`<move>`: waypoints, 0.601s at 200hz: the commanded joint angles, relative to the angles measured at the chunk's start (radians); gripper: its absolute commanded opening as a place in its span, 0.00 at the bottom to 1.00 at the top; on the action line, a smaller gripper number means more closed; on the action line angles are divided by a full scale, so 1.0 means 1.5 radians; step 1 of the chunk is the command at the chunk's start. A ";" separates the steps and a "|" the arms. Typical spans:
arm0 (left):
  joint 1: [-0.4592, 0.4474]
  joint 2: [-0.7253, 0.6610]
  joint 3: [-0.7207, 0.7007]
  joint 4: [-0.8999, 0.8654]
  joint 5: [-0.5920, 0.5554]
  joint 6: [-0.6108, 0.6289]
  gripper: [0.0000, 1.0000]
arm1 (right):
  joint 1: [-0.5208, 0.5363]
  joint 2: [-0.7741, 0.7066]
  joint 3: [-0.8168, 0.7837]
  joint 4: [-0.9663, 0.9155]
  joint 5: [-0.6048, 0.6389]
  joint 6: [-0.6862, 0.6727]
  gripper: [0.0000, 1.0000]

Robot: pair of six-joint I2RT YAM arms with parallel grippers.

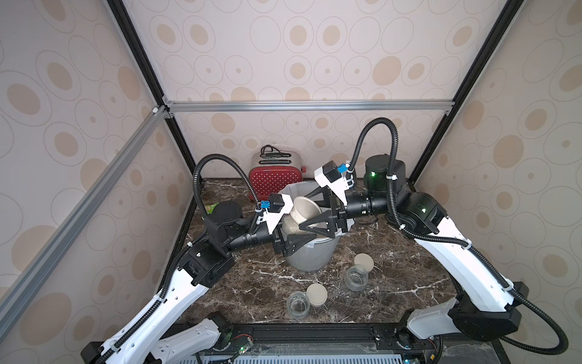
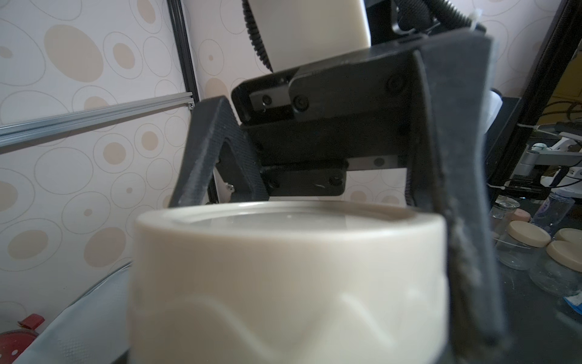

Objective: Empty moldy rice from jars
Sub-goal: Unscrew the lid from the jar.

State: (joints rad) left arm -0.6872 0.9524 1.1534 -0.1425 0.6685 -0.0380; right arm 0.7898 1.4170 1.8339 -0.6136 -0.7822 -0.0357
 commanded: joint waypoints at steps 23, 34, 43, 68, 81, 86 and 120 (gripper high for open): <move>-0.004 -0.014 -0.008 0.064 -0.013 -0.007 0.42 | 0.017 -0.014 0.001 -0.003 -0.009 -0.020 0.91; -0.003 -0.017 -0.009 0.064 -0.015 -0.008 0.42 | 0.017 -0.012 0.008 -0.014 0.012 -0.016 0.94; -0.003 -0.019 -0.011 0.064 -0.017 -0.008 0.42 | 0.017 -0.009 0.014 -0.022 0.024 -0.014 0.97; -0.004 -0.023 -0.015 0.064 -0.026 -0.008 0.43 | 0.017 -0.009 0.016 -0.026 0.040 -0.007 0.99; -0.003 -0.024 -0.016 0.066 -0.028 -0.007 0.43 | 0.017 -0.010 0.017 -0.023 0.043 -0.002 0.99; -0.004 -0.024 -0.016 0.065 -0.028 -0.007 0.42 | 0.017 -0.009 0.017 -0.022 0.042 -0.003 0.99; -0.004 -0.023 -0.016 0.066 -0.028 -0.007 0.43 | 0.017 -0.010 0.021 -0.021 0.043 0.000 0.99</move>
State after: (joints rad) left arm -0.6895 0.9421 1.1130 -0.1181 0.6312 -0.0414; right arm 0.8085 1.4170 1.8362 -0.6418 -0.7204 -0.0322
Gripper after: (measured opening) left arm 0.822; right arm 0.989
